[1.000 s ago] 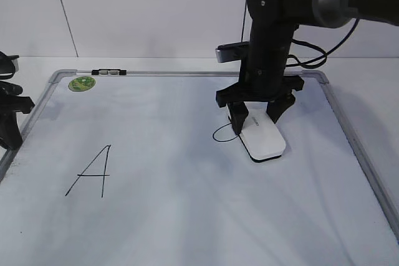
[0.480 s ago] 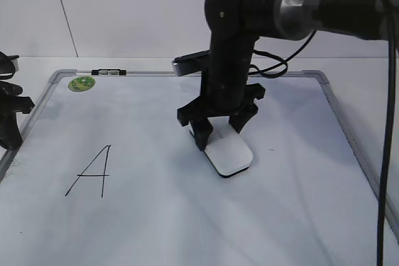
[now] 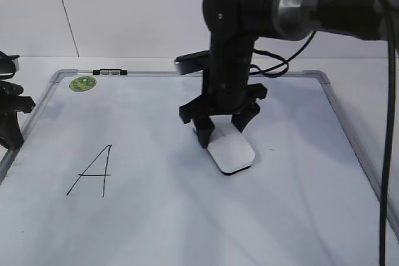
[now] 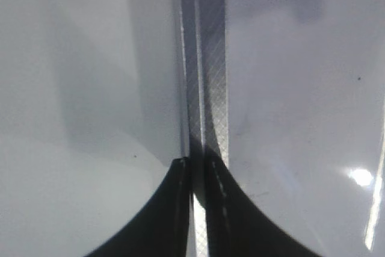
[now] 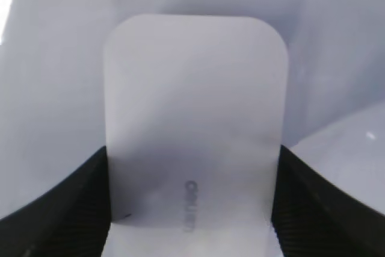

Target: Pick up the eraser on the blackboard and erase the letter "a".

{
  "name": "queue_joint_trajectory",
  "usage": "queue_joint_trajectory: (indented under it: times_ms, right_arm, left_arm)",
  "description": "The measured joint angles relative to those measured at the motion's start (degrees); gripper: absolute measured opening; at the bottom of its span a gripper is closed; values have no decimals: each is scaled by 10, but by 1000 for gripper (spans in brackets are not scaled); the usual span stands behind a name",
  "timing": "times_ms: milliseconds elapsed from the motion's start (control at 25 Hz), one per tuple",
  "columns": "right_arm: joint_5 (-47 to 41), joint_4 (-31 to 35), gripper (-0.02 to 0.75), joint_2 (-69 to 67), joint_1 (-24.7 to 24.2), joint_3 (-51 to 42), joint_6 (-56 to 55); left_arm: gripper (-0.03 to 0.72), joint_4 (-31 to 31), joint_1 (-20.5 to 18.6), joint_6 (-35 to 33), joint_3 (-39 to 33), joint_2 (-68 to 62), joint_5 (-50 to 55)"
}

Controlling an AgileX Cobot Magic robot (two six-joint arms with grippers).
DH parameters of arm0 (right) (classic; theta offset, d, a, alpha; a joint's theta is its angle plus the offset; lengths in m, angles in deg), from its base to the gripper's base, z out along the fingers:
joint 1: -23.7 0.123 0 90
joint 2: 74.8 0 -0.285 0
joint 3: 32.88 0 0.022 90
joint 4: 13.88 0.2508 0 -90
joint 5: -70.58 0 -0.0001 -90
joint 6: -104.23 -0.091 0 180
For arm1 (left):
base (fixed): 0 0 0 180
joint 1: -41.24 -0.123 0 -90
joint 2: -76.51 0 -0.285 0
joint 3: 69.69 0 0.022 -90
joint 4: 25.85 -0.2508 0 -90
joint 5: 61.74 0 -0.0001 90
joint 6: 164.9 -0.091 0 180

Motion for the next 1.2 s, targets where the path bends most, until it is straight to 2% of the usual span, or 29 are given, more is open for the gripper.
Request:
queue_joint_trajectory:
  times_ms: [240, 600, 840, 1200]
  right_arm:
    - [1, -14, 582, 0, -80, 1, -3]
    - [23, -14, 582, 21, -92, -36, 7]
    - [21, -17, 582, 61, -64, -104, 11]
    - [13, -4, 582, 65, 39, -112, 25]
  left_arm:
    - [35, 0, 0, 0, 0, 0, 0]
    - [36, 0, 0, 0, 0, 0, 0]
    - [38, 0, 0, 0, 0, 0, 0]
    - [38, 0, 0, 0, 0, 0, 0]
